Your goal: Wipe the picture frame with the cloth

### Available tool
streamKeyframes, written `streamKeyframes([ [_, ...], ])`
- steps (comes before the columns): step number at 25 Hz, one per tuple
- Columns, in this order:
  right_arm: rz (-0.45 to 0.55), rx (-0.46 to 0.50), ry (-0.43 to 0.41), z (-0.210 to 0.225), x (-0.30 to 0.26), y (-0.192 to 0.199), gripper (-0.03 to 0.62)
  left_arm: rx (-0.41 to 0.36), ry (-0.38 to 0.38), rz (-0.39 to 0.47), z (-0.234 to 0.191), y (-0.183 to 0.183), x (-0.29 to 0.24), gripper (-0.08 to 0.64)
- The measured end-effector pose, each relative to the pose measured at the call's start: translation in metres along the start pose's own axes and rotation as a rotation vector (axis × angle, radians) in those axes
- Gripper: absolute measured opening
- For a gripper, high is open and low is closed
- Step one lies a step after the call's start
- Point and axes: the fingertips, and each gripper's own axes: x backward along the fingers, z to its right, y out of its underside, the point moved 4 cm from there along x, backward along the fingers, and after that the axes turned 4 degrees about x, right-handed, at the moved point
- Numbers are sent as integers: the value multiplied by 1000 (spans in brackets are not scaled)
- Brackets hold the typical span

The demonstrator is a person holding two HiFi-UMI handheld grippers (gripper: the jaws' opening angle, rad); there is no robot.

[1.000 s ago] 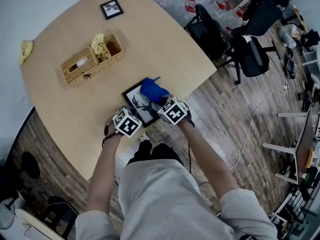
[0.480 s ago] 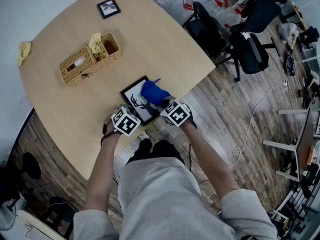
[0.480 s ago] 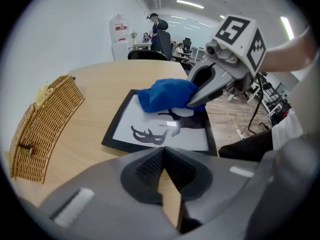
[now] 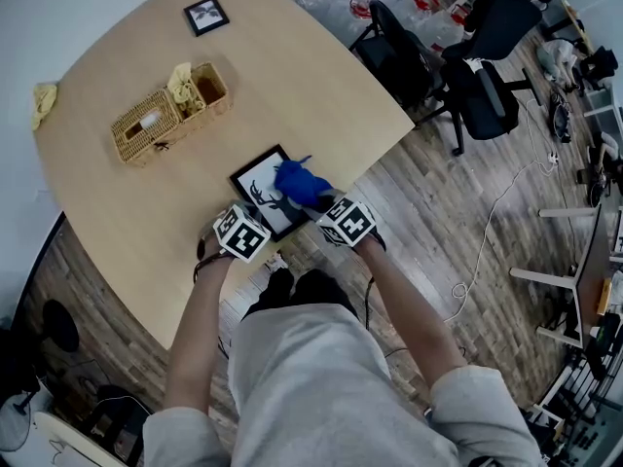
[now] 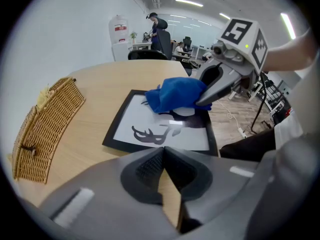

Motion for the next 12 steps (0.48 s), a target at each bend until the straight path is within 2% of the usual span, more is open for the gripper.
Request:
streamKeyframes([
  [12,45,-1,4,-5,14,14,44,10,2,0,0,-1,0,52],
])
